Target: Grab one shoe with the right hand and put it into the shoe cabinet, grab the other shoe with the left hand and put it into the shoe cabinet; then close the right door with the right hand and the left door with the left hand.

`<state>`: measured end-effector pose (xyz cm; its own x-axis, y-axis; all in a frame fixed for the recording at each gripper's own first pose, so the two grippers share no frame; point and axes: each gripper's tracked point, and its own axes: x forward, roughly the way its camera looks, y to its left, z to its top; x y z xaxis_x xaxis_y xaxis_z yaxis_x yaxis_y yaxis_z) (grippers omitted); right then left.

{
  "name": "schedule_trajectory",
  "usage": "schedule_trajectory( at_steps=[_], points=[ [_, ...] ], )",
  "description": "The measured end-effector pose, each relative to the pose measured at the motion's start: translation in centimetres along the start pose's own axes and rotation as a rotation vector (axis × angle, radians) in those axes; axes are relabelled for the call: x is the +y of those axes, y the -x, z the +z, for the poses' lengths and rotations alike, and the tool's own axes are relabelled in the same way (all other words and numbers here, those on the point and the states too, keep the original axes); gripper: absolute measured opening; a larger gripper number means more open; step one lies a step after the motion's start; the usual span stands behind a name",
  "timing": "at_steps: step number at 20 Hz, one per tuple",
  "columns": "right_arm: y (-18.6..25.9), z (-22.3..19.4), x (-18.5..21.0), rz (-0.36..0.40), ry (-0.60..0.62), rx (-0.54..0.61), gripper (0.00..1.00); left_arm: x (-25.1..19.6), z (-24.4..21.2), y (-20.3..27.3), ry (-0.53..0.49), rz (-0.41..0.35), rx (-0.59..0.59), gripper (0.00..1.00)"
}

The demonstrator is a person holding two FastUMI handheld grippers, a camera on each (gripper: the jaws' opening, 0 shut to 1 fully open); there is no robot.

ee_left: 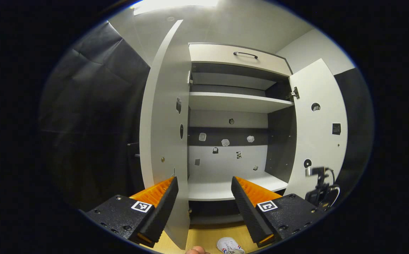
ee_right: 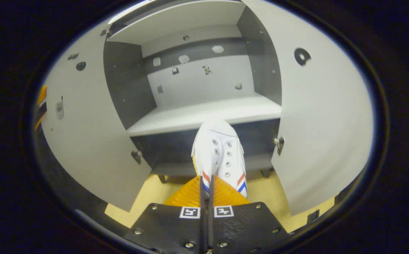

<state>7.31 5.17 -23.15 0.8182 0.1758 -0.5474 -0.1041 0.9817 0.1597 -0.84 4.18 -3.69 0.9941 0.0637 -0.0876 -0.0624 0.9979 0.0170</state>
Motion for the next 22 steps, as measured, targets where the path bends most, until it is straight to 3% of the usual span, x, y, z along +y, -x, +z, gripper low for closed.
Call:
schedule_trajectory(
  at_steps=[6, 10, 16, 22],
  points=[
    [-5.7, 12.0, 1.2, -0.008, 0.052, -0.143, 0.00, 0.0, 0.0, 0.0, 0.002, -0.006, -0.002, 0.92],
    [-11.5, 16.7, 1.2, -0.042, 0.102, -0.159, 0.00, 0.1, 0.0, 0.0, 0.002, 0.001, -0.004, 0.92],
    [-18.3, 16.2, 0.1, -0.090, 0.082, -0.060, 0.00, 0.2, 0.0, -0.1, 0.000, 0.016, -0.009, 0.92],
    [-21.2, 14.1, -0.2, -0.102, 0.070, 0.012, 0.02, 0.2, -0.2, -0.1, -0.022, 0.027, -0.002, 0.92]
  ],
)
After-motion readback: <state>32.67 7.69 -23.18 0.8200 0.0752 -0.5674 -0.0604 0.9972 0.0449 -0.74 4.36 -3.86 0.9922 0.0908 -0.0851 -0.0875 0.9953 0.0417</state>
